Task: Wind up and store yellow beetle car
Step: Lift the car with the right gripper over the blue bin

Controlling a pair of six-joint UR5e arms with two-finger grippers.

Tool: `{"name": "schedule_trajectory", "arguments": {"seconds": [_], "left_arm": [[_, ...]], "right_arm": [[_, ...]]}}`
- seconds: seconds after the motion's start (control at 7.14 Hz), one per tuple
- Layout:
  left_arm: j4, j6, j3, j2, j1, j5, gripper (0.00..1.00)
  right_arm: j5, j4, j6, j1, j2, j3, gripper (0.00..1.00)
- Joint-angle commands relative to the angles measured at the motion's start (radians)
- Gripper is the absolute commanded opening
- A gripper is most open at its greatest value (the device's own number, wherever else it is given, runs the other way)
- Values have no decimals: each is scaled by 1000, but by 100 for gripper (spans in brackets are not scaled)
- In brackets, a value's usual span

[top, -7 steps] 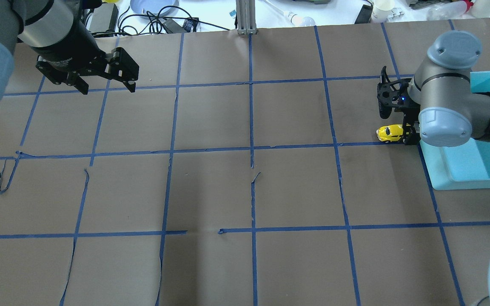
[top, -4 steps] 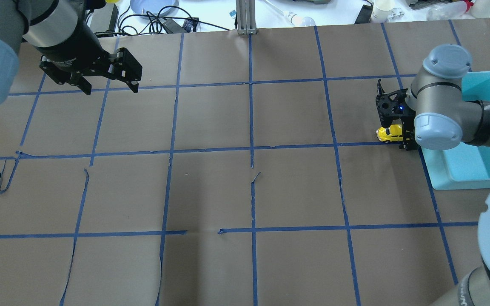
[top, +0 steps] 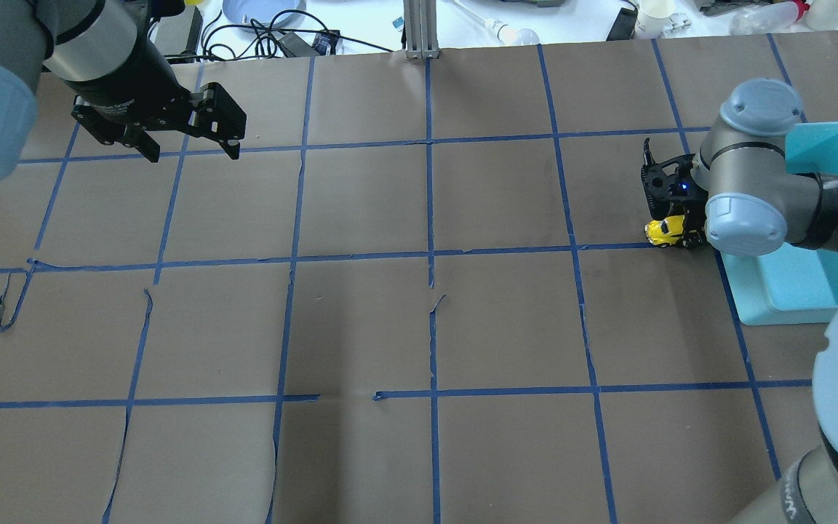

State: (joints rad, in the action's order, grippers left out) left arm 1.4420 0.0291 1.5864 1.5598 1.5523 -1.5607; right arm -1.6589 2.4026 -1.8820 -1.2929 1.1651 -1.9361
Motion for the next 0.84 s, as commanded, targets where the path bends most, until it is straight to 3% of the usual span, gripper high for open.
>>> {"name": "schedule_trajectory", "arguments": {"seconds": [0.0, 0.28, 0.56, 0.7], "left_arm": [[0, 0, 3, -3, 0, 1, 100], [0, 5, 3, -3, 0, 1, 100], [0, 6, 4, -4, 0, -1, 100], [0, 9, 4, -4, 0, -1, 100]], "right_arm": [[1, -16, 3, -14, 27, 11, 0], [66, -32, 7, -32, 91, 29, 0], [71, -266, -3, -43, 149, 157, 0], [62, -324, -8, -26, 150, 211, 0]]}}
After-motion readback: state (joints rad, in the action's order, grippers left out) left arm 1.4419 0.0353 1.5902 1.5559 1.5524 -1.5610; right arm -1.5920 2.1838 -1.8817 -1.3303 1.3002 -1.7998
